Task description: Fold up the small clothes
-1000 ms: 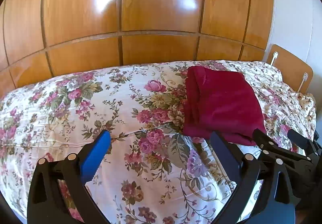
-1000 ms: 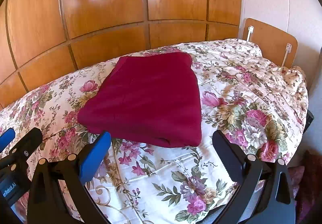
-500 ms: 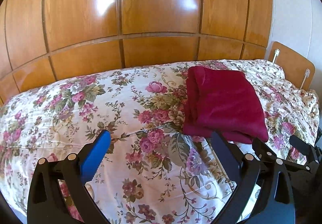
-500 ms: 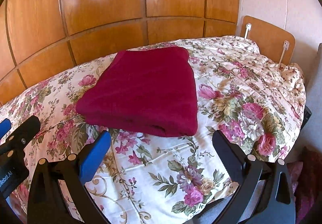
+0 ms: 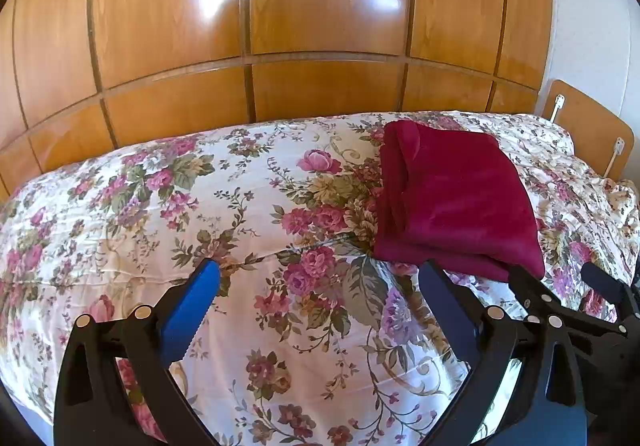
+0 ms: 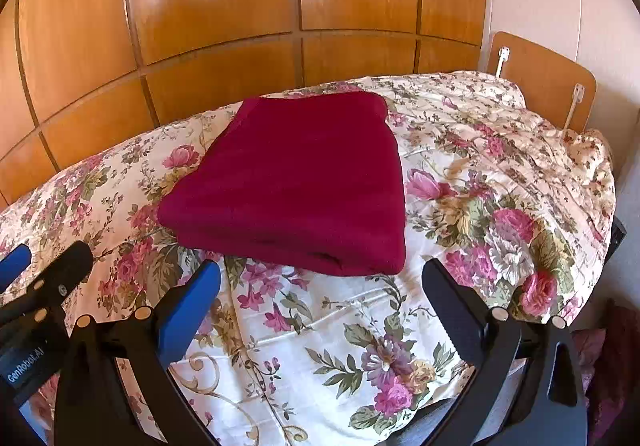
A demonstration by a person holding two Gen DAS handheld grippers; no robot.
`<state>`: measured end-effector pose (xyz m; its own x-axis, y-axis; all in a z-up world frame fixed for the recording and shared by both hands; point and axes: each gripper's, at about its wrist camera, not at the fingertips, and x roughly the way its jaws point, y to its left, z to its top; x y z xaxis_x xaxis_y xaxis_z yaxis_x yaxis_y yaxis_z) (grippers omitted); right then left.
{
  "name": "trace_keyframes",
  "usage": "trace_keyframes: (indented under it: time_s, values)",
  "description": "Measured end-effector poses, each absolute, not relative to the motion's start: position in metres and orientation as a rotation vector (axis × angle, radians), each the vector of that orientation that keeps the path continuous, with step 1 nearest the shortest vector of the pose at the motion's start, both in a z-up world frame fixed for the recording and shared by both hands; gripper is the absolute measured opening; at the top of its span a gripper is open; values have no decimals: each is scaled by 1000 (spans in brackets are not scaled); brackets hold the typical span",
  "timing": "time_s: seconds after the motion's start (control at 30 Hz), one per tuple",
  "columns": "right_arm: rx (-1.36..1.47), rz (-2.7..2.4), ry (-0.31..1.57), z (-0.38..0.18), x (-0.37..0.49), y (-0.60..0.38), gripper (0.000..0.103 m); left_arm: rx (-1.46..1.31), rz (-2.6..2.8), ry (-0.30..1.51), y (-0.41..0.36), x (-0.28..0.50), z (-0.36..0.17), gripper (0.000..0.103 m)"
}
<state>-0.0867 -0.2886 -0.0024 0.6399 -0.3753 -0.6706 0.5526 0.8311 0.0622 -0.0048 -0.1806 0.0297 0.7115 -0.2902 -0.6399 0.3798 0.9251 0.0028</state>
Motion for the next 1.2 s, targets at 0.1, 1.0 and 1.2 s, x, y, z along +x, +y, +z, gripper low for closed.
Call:
trace_keyframes:
  time_s: [0.1, 1.0, 1.2]
  values:
    - [263, -540, 691, 0, -87, -286, 101, 138, -368, 677, -178, -5, 30, 99]
    - [249, -544, 692, -5, -86, -285, 101, 142, -359, 652, -177, -4, 37, 99]
    - [250, -538, 703, -7, -83, -284, 101, 143, -362, 637, -175, -5, 37, 99]
